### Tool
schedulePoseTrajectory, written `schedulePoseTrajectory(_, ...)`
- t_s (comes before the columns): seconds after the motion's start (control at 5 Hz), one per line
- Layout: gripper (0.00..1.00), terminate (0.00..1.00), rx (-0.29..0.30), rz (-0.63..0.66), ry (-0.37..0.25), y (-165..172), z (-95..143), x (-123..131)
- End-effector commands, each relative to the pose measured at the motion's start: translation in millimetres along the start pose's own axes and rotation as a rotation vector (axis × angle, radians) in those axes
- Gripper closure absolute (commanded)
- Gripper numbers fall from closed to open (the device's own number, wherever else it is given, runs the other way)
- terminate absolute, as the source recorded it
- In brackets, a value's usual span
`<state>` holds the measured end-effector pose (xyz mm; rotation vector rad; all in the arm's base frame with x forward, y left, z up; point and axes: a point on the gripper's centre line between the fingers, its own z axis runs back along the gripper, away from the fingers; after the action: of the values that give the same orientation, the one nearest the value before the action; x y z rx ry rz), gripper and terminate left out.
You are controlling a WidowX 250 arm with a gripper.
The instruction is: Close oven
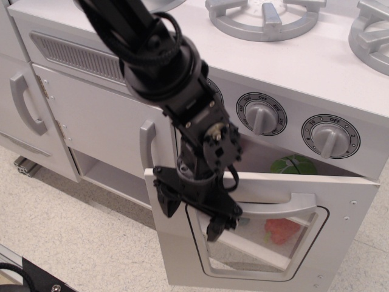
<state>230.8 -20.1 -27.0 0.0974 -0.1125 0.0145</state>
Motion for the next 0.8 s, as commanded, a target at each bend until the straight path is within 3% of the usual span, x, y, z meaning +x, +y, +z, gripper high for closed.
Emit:
schedulePoseTrajectory(0.0,0.00,0.00,0.010,0.105,-0.098,23,4,36)
schedulePoseTrajectory(0.6,0.00,0.00,0.034,0.180,-0.171,37,3,62)
